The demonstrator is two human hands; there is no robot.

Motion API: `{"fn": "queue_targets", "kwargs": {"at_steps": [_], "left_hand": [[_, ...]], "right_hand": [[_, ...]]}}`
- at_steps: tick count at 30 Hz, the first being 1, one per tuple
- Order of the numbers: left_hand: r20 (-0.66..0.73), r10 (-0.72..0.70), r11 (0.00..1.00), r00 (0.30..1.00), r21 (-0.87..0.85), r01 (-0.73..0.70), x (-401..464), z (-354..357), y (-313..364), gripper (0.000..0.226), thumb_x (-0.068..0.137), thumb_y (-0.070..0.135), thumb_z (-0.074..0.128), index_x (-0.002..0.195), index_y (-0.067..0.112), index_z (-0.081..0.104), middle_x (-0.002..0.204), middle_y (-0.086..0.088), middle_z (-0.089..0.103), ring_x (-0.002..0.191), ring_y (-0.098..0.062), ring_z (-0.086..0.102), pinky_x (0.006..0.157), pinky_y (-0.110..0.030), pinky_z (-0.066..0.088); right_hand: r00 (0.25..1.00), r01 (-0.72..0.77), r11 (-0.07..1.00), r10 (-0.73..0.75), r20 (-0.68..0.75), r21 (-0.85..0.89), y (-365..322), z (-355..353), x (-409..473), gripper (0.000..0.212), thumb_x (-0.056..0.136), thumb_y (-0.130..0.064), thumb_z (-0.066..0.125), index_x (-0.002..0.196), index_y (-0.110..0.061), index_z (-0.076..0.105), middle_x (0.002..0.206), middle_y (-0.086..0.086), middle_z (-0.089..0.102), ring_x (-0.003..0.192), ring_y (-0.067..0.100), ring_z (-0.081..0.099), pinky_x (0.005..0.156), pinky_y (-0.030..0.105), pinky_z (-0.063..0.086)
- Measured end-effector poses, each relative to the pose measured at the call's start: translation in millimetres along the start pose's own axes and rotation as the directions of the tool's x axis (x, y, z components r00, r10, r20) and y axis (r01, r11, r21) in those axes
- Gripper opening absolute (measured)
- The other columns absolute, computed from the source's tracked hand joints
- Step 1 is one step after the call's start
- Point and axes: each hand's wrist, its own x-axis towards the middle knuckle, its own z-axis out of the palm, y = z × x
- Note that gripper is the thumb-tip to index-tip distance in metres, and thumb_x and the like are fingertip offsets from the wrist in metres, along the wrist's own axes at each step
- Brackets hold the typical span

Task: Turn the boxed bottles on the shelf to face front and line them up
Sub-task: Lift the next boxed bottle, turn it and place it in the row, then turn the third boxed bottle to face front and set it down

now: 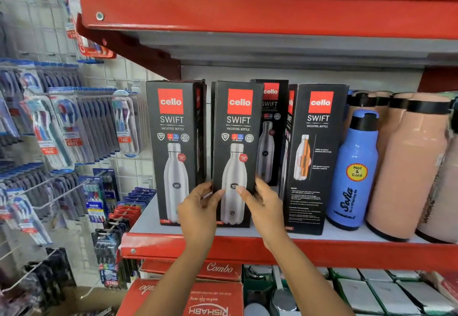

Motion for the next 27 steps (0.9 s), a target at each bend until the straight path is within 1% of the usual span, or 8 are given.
{"fn": "queue_targets", "kwargs": {"at_steps": [3, 10, 15, 17, 20, 23, 25, 27], "left_hand": [[0.006, -0.009, 1.000, 1.000, 0.002, 0.009, 1.6, 2.7, -4.9, 0.036, 0.080, 0.022, 0.071, 0.114, 0.011, 0.064, 0.107, -0.007, 0.071, 0.088, -0.011, 0.065, 0.083, -0.024, 0.050], [0.039, -0.011, 0.999, 0.999, 0.032, 0.010, 4.2, 6.0, -11.4, 0.042, 0.082, 0.022, 0.069, 0.122, 0.012, 0.059, 0.117, -0.006, 0.068, 0.103, -0.017, 0.065, 0.090, -0.030, 0.051], [0.083, -0.008, 0.999, 0.996, 0.034, 0.006, -2.0, 6.5, -11.8, 0.052, 0.085, 0.023, 0.066, 0.133, 0.013, 0.049, 0.132, -0.006, 0.060, 0.120, -0.020, 0.057, 0.101, -0.035, 0.047], [0.092, 0.021, 1.000, 0.996, 0.019, -0.023, -10.5, 7.4, -9.9, 0.056, 0.087, 0.020, 0.063, 0.138, 0.014, 0.042, 0.139, -0.005, 0.052, 0.128, -0.017, 0.049, 0.104, -0.028, 0.041], [0.053, 0.127, 0.990, 0.991, 0.061, -0.130, -31.5, 10.0, -3.1, 0.056, 0.090, 0.020, 0.058, 0.141, 0.017, 0.037, 0.145, 0.002, 0.044, 0.130, -0.004, 0.037, 0.100, -0.013, 0.033], [0.017, 0.258, 0.963, 0.966, 0.078, -0.258, -53.2, 20.7, 4.9, 0.046, 0.091, 0.014, 0.054, 0.136, 0.016, 0.044, 0.143, 0.001, 0.046, 0.133, -0.008, 0.037, 0.108, -0.022, 0.033], [0.035, 0.316, 0.945, 0.948, 0.074, -0.318, -63.2, 33.1, 8.1, 0.040, 0.091, 0.010, 0.053, 0.130, 0.015, 0.050, 0.136, -0.001, 0.051, 0.128, -0.008, 0.041, 0.106, -0.022, 0.033], [0.086, 0.329, 0.941, 0.940, 0.050, -0.334, -69.5, 47.8, 10.6, 0.036, 0.091, 0.010, 0.053, 0.127, 0.015, 0.052, 0.129, -0.001, 0.056, 0.120, -0.010, 0.048, 0.101, -0.025, 0.040]], "right_hand": [[1.000, -0.008, 1.000, 0.007, -0.023, -0.014, 3.5, 4.6, 0.1, 0.059, 0.091, -0.030, 0.068, 0.146, -0.021, 0.050, 0.134, -0.006, 0.067, 0.119, 0.004, 0.064, 0.101, 0.022, 0.050], [0.999, -0.009, 0.997, 0.006, -0.039, -0.079, 1.9, 8.4, 2.1, 0.061, 0.094, -0.031, 0.064, 0.150, -0.018, 0.044, 0.139, -0.003, 0.063, 0.123, 0.009, 0.062, 0.100, 0.019, 0.046], [1.000, -0.012, 0.996, 0.010, -0.020, -0.094, -1.9, 2.6, -7.2, 0.061, 0.096, -0.029, 0.061, 0.152, -0.017, 0.040, 0.146, 0.001, 0.056, 0.133, 0.017, 0.056, 0.111, 0.033, 0.046], [1.000, -0.018, 0.998, 0.017, -0.015, -0.053, -6.2, -3.2, -18.8, 0.062, 0.097, -0.027, 0.060, 0.153, -0.016, 0.036, 0.149, 0.001, 0.052, 0.138, 0.019, 0.050, 0.110, 0.027, 0.043], [0.998, 0.045, 0.999, -0.046, -0.035, -0.030, -12.4, -17.1, -40.8, 0.057, 0.096, -0.028, 0.060, 0.150, -0.018, 0.042, 0.148, -0.006, 0.051, 0.136, 0.007, 0.050, 0.106, 0.011, 0.041], [0.973, 0.133, 0.989, -0.144, -0.179, -0.071, -12.2, -35.0, -55.2, 0.041, 0.096, -0.026, 0.060, 0.137, -0.021, 0.056, 0.126, -0.010, 0.063, 0.113, -0.011, 0.059, 0.092, 0.005, 0.048], [0.928, 0.187, 0.975, -0.217, -0.304, -0.124, -10.1, -51.0, -59.6, 0.032, 0.097, -0.021, 0.060, 0.129, -0.018, 0.062, 0.113, -0.010, 0.066, 0.105, -0.009, 0.062, 0.090, 0.016, 0.054], [0.870, 0.215, 0.957, -0.278, -0.408, -0.193, -7.7, -69.3, -58.5, 0.028, 0.098, -0.018, 0.059, 0.125, -0.015, 0.064, 0.111, -0.004, 0.066, 0.106, 0.005, 0.065, 0.091, 0.032, 0.056]]}}
